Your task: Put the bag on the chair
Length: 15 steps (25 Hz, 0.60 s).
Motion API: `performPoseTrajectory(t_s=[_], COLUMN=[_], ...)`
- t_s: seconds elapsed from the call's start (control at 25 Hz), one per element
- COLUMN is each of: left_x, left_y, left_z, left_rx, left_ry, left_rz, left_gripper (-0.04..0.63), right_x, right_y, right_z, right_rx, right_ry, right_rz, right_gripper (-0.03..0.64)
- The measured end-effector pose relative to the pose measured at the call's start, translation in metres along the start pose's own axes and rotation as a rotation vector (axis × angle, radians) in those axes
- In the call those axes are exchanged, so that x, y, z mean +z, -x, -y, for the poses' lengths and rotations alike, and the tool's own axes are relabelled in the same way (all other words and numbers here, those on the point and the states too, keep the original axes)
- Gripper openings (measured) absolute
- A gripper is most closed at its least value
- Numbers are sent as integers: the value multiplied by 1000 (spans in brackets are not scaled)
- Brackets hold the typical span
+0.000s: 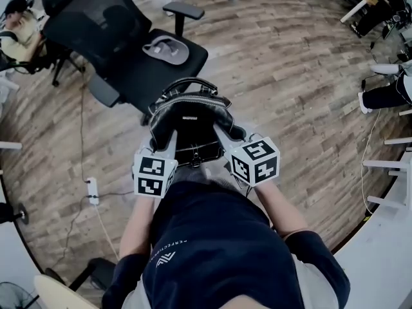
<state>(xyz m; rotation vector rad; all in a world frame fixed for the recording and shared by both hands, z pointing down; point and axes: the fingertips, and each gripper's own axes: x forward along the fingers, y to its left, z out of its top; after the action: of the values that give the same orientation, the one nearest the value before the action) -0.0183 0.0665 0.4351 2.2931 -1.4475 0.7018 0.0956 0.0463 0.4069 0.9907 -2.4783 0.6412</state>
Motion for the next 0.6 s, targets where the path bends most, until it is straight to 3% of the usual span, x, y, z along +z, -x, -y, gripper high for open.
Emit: performPoseTrajectory(t_s=[0.28,0.6], left_x=[17,33], left_y=[-35,-81], left_z=[-23,-77], left_rx=[-12,-45], left_ry=[-30,-11], left_rz=[-18,-42], left_gripper=[55,58], right_x=[15,44], right_y=[-26,-82], right_z=[23,43], right_rx=[-20,-45], right_ry=[-22,-35], right_rz=[2,-33], right_gripper=[29,29])
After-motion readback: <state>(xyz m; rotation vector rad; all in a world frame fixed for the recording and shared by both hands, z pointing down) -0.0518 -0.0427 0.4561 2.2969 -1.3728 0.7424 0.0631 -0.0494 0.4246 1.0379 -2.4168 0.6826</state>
